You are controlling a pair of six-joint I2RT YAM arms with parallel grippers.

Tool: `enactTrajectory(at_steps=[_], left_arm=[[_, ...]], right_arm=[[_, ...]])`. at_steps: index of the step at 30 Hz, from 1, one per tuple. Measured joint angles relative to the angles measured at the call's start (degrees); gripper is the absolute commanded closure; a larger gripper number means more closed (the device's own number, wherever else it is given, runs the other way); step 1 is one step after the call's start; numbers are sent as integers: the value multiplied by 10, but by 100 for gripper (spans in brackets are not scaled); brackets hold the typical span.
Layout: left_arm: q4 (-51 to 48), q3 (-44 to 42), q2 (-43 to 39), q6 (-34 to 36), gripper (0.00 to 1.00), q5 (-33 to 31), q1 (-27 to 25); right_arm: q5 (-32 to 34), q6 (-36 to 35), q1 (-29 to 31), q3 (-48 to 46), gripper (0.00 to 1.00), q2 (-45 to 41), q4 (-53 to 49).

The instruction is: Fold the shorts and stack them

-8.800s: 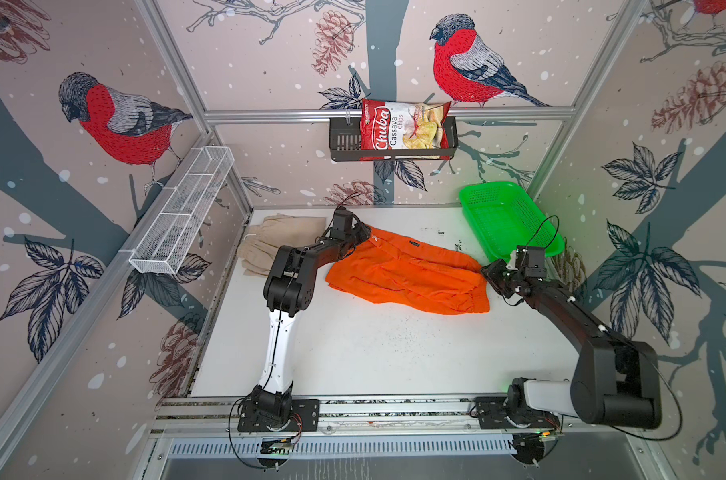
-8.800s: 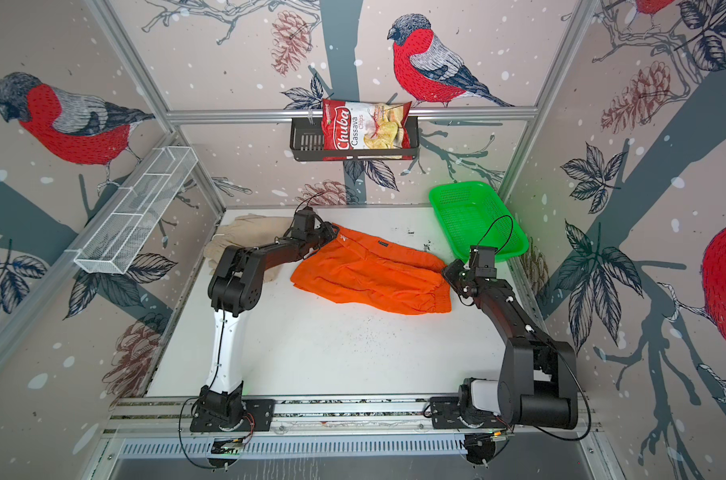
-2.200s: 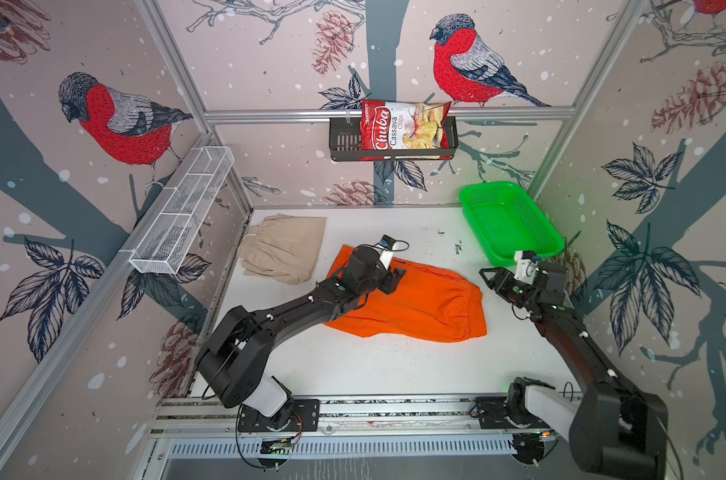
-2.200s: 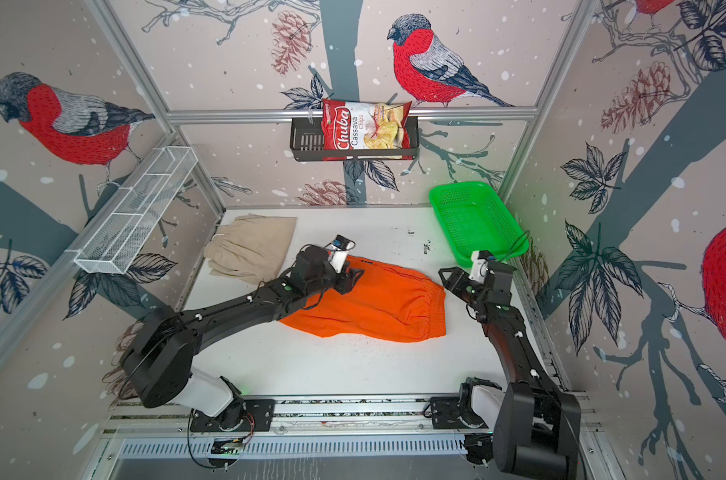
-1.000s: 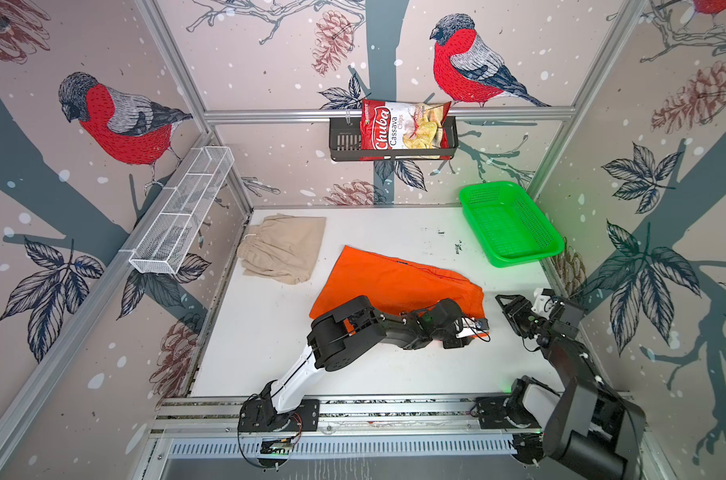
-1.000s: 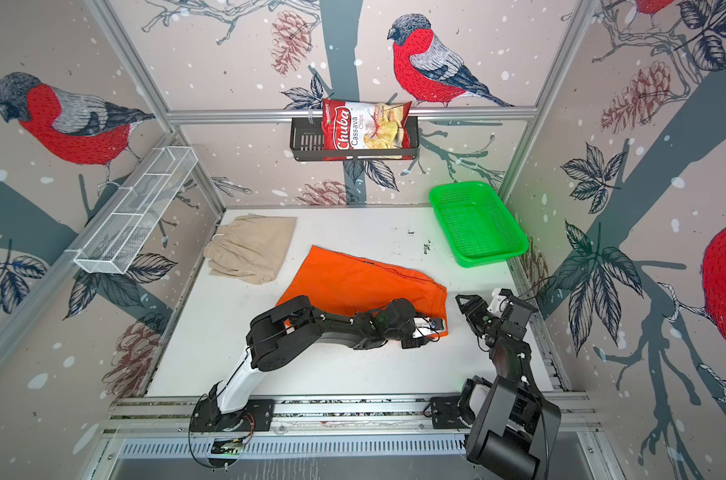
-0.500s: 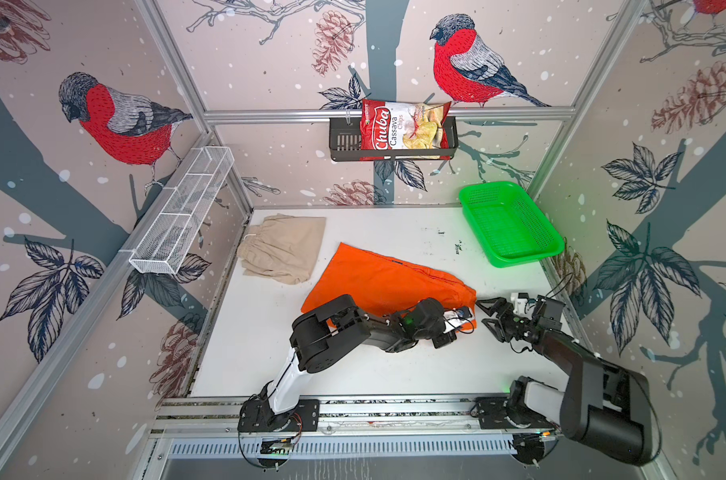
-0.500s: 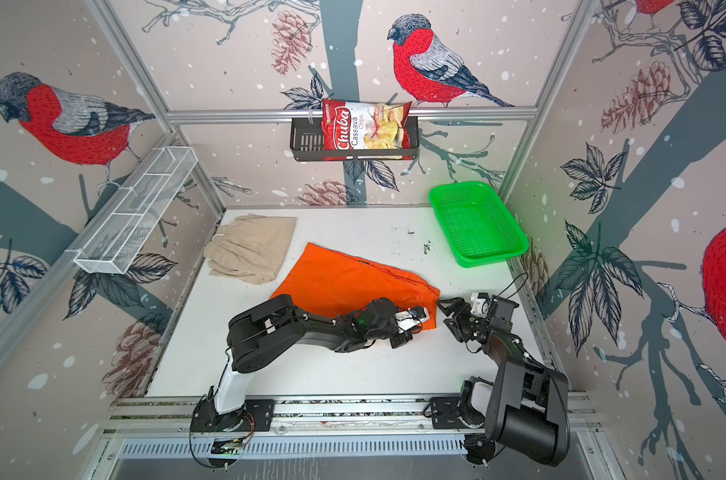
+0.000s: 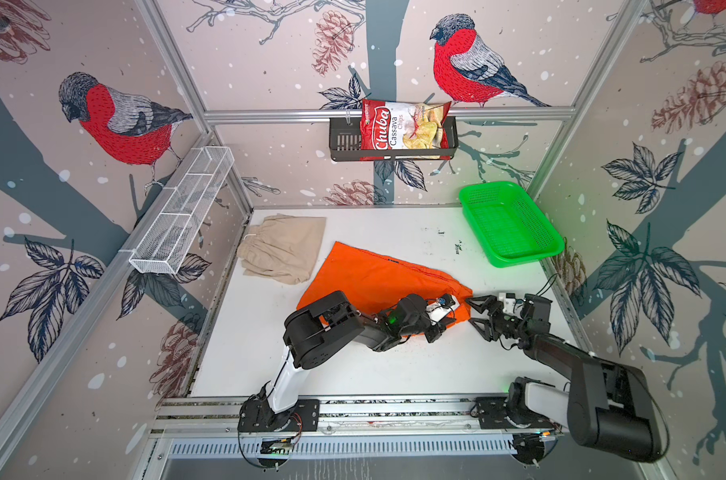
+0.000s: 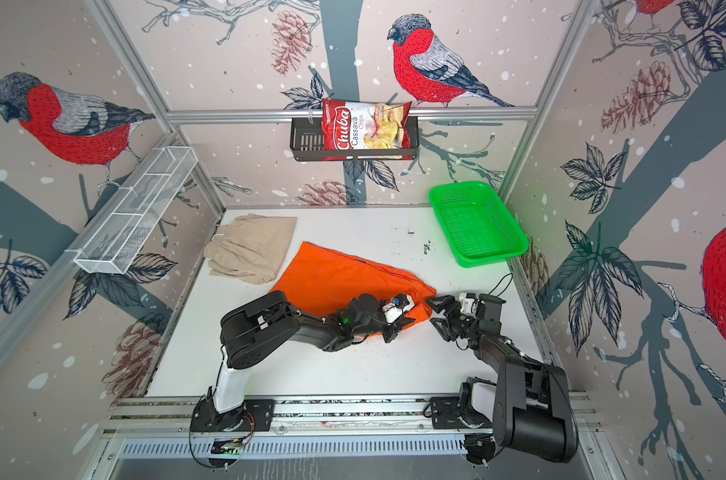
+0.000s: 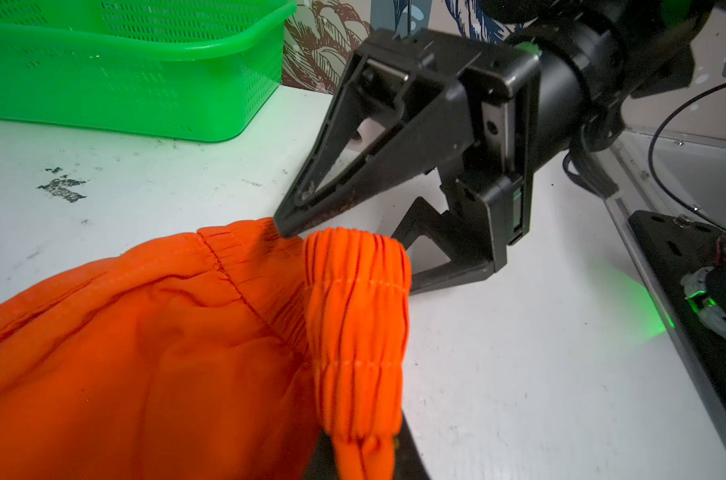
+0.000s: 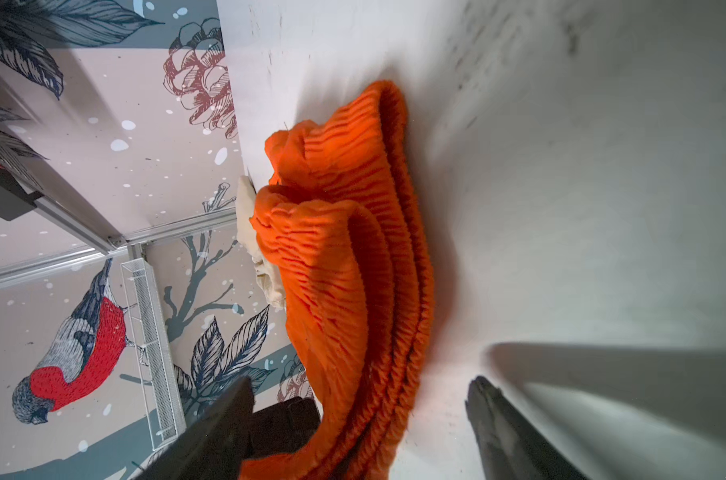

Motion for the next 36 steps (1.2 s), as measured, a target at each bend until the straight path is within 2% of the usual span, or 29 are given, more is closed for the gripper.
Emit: enactTrajectory(at_steps=[3,7,8,11,17,23,30,36], left_arm=[[3,-1,0,-3,91,4,0],[8,-4,-1,-4,53,4,0],[7,-4,-4,-6,48,3,0],[-4,-6,-22,-5,40,-5,0],[-12,-41,-70,-3,34,-30,1],[-61,-66,-132,-30,31,-88,13],[-179,-85,-220,-95,30,-176,46],[-281,-96,-283,-172,30,-193,115]], right_arm=[[-1,26,19,-1,18,18,35],[-3,42,30,2,24,55,74],[-3,50,30,2,25,62,82],[-3,52,30,2,30,83,100],[-3,52,36,1,41,112,126],[12,34,43,7,61,105,103],[62,-48,50,61,81,48,-31],[127,-140,52,166,86,3,-196]])
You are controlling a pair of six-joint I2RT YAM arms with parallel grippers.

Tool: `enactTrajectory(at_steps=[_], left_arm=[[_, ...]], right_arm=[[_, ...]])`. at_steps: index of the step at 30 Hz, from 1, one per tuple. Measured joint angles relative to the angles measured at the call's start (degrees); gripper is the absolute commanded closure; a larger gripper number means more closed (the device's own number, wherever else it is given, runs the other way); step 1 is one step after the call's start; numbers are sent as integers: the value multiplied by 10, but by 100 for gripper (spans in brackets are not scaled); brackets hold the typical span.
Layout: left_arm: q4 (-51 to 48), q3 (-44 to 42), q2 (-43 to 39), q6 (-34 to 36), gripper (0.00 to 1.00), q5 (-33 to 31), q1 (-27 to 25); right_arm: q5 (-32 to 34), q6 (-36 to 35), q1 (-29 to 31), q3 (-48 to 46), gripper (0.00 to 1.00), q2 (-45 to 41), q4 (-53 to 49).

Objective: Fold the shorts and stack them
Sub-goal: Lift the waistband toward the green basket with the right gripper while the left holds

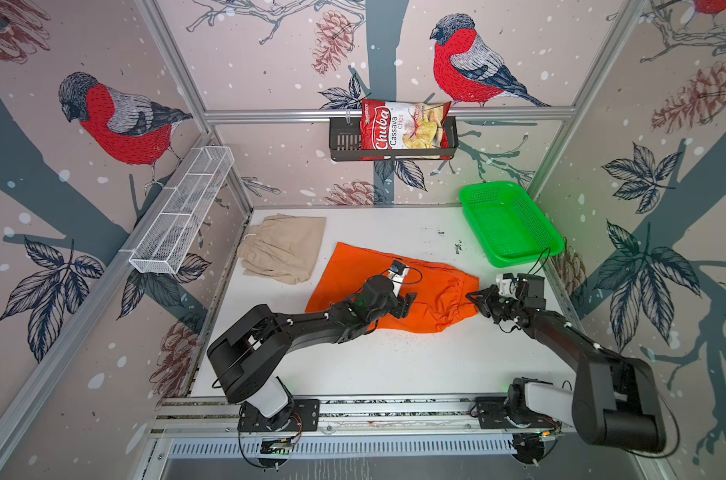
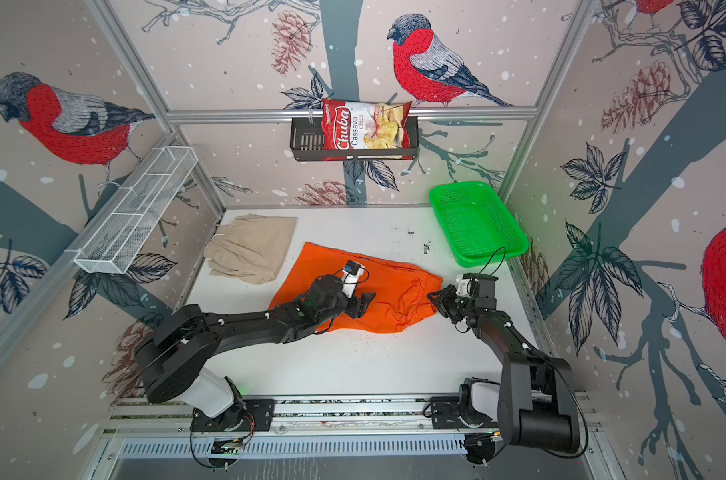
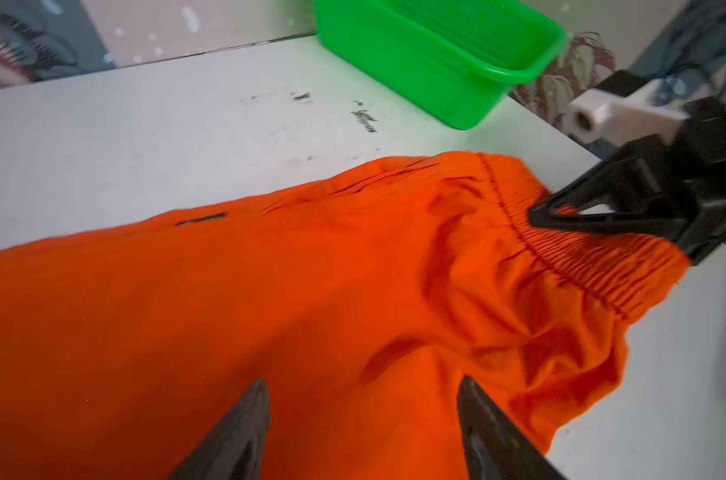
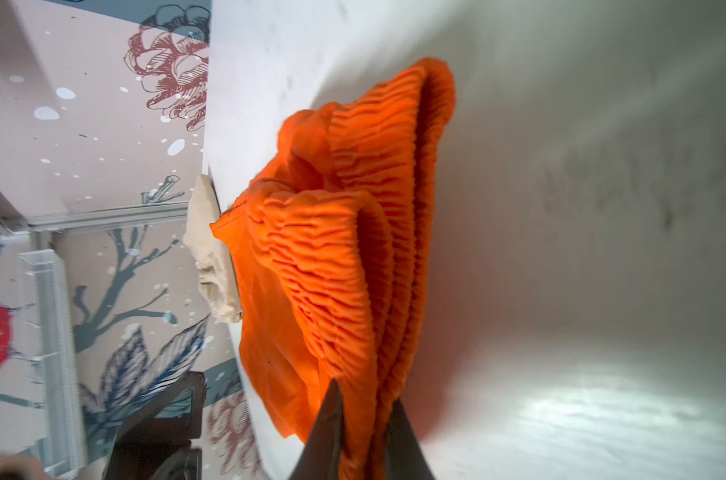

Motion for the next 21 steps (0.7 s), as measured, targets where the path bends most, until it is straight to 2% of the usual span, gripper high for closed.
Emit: enactTrajectory(at_steps=[6,12,16,21], left_arm=[[-48,-44,-54,-78,30,20,94],[-52,-87,-72,-132,31,54,176],[-46,-96,-56,-148,31,85,209],[-39,-83,-5,-159,33,127,224]], right_arm=[[73,-96,2,148,87,3,-161],[148,-171,21,309,87,52,-289],[195,-200,52,406,87,99,-354],[251,-212,100,502,86,152,-401]])
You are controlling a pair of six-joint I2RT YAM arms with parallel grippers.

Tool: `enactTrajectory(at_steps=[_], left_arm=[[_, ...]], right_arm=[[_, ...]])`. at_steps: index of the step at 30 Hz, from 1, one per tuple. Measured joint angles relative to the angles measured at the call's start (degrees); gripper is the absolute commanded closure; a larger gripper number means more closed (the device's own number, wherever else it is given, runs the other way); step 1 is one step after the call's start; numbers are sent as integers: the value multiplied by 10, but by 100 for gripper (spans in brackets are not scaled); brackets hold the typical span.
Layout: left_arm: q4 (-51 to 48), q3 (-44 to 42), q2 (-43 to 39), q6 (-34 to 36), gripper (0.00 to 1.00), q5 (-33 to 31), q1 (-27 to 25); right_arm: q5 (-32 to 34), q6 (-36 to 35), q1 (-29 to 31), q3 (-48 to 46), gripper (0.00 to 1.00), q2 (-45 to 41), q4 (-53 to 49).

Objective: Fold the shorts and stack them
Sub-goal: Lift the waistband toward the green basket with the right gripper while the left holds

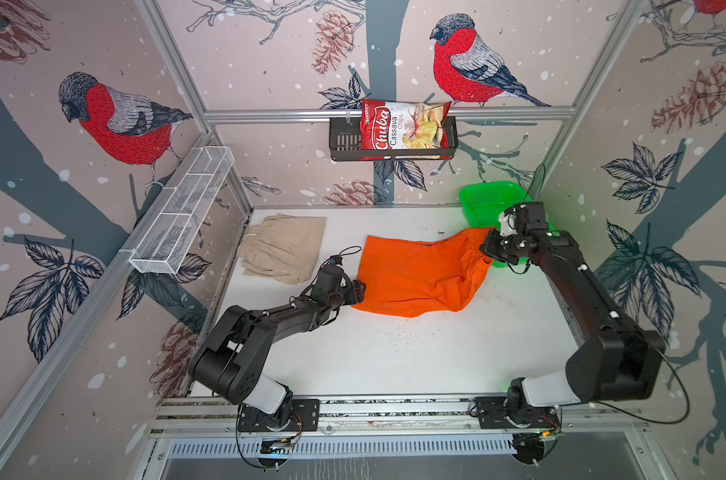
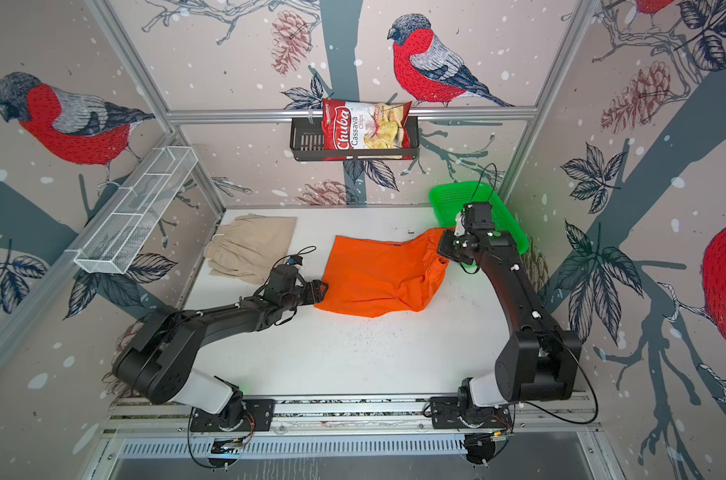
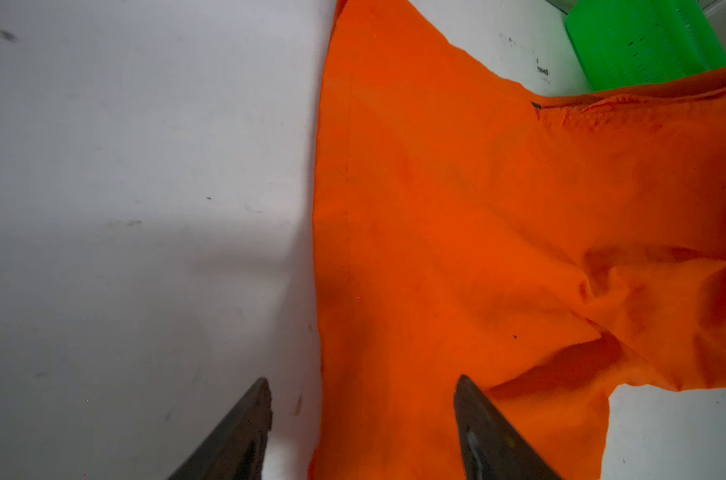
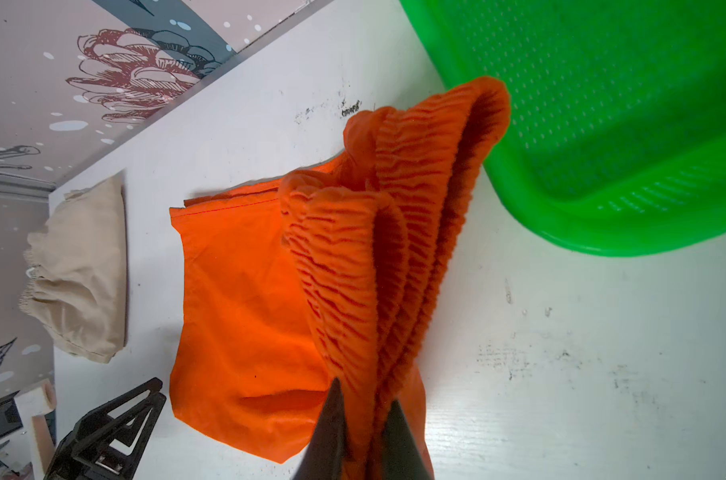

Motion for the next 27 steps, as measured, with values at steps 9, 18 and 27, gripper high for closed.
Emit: enactTrajectory(at_steps=[9,18,27], left_arm=[[74,1,78,-15,48,38,6],[165,-1,130,-19,62,76,6],[185,1,142,-19,63,87,6]], right_arm=[[68,30,91,127,86,68,-28],[109,62,178,189,86,127,-26],[118,92,250,228,86,194,-15]])
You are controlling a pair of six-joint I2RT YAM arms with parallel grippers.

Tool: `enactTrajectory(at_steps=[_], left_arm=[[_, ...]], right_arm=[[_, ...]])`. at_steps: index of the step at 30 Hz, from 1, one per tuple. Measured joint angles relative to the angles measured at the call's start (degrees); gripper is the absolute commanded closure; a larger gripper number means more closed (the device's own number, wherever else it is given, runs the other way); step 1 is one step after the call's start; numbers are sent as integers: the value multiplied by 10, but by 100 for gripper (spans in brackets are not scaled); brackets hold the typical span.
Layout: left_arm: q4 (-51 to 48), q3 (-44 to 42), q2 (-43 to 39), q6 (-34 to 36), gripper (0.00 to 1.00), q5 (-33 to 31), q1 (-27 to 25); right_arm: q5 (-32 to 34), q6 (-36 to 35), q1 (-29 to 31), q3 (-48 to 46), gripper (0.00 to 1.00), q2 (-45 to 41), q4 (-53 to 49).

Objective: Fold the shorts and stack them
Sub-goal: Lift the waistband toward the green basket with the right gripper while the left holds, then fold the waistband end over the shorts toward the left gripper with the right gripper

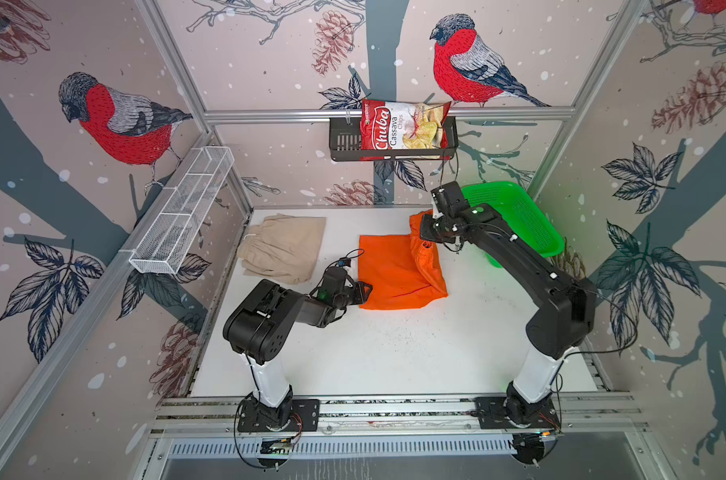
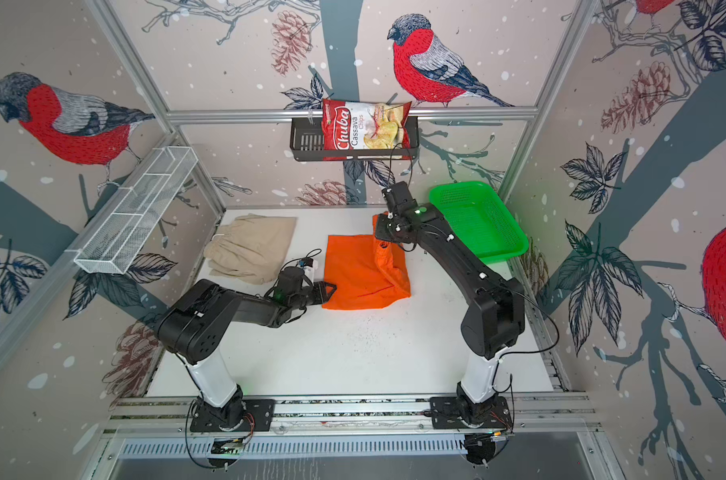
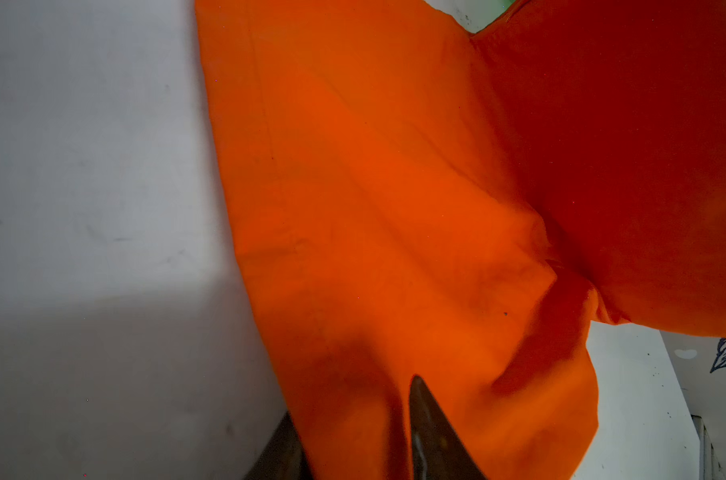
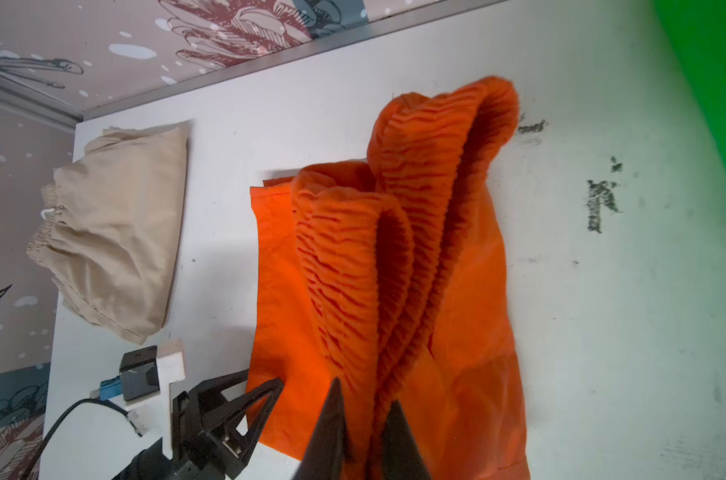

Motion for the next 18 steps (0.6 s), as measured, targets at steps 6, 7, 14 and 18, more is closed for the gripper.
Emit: enactTrajectory(at_steps=[6,7,14,18], left_arm=[[4,3,7,0,63,6,0],[4,4,8,0,63,9,0],[11,8,14,0,63,13,0],[18,10,20,0,63,15,0]], right_arm=[[0,26,33,6,86,26,19],[-1,26,38,8,86,32,22],[-13,40,63,33,86,63,32],[-22,42,73,38,86,75,45]])
